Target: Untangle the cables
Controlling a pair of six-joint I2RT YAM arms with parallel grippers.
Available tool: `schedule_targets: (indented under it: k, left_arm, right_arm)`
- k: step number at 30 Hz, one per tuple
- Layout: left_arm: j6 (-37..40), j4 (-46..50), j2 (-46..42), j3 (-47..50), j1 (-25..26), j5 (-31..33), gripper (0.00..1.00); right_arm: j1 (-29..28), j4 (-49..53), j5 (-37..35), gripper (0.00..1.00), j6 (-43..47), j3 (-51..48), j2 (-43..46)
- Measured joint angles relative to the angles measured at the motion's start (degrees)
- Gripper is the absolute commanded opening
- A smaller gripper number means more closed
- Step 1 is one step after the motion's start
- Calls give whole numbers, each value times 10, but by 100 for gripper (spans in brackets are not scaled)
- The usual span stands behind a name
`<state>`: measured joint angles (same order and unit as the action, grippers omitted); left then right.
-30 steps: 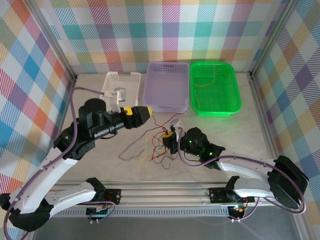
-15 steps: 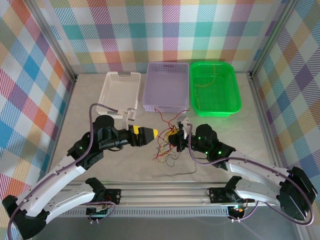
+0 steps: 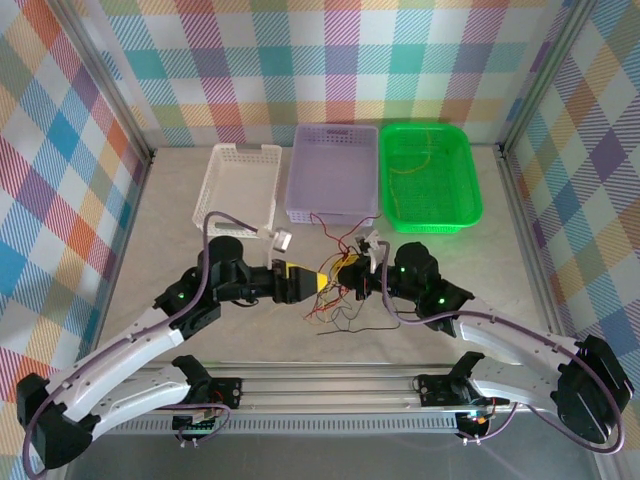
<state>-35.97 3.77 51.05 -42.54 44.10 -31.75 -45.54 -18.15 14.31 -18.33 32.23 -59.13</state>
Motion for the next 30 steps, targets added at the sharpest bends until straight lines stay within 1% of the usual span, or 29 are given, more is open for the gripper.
schedule_targets:
  k: [5,10,12,14,17,24,27,28,30]
  left_arm:
    - [20,2,37,4,15,-8,82]
    - [39,5,40,4,16,-8,83]
    - [43,5,40,4,16,-8,80]
    - [48,5,38,4,16,-7,71]
    - [53,4,38,3,17,-8,51]
    - [57,-3,39,2,19,-8,23]
    - [59,-3,39,-1,19,-7,4]
    - [63,-2,39,-3,19,-6,0]
    - [66,-1,38,-5,20,-1,0]
  right_arm:
    - [0,-2,27,0,-9,20,-12]
    - [0,-2,45,0,-16,30,-23]
    - [0,-2,49,0,-18,31,-28]
    - [0,-2,52,0,-20,32,-34]
    - [0,-2,56,0,-23,36,-45]
    - [0,0,65,0,-29,48,-67]
    - [0,4,68,0,-31,48,-67]
    - [0,6,68,0,-31,49,-67]
    - [0,11,68,0,-33,49,-67]
